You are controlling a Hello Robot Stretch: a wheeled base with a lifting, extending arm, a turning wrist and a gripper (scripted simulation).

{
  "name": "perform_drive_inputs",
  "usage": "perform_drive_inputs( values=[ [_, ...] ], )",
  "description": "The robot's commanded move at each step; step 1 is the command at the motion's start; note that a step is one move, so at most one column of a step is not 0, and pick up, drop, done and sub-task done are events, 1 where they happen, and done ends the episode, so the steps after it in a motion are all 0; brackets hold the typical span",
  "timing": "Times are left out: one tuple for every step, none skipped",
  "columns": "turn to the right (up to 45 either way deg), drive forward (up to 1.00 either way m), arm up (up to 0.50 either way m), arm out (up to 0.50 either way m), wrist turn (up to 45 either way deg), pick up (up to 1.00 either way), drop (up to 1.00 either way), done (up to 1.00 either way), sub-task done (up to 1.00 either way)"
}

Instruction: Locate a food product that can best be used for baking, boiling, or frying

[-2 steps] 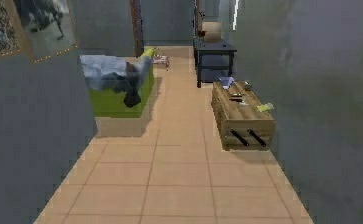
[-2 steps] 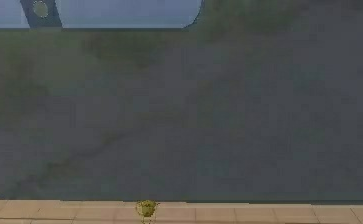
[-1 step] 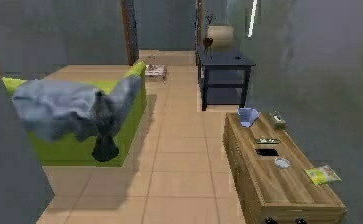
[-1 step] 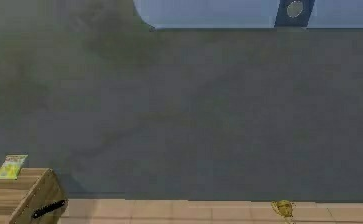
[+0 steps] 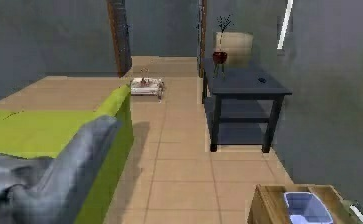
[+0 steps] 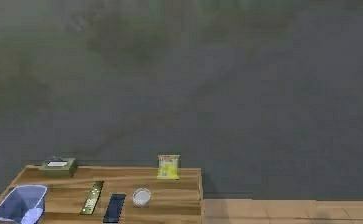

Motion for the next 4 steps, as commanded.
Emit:
perform_drive_inputs(
  values=[
    [0.0,1.0,0.0,0.0,0.0,0.0,0.0,0.0,0.0],
    [-3.0,0.0,0.0,0.0,0.0,0.0,0.0,0.0,0.0],
    [-21.0,0.0,0.0,0.0,0.0,0.0,0.0,0.0,0.0],
    [0.0,0.65,0.0,0.0,0.0,0.0,0.0,0.0,0.0]
  ],
)
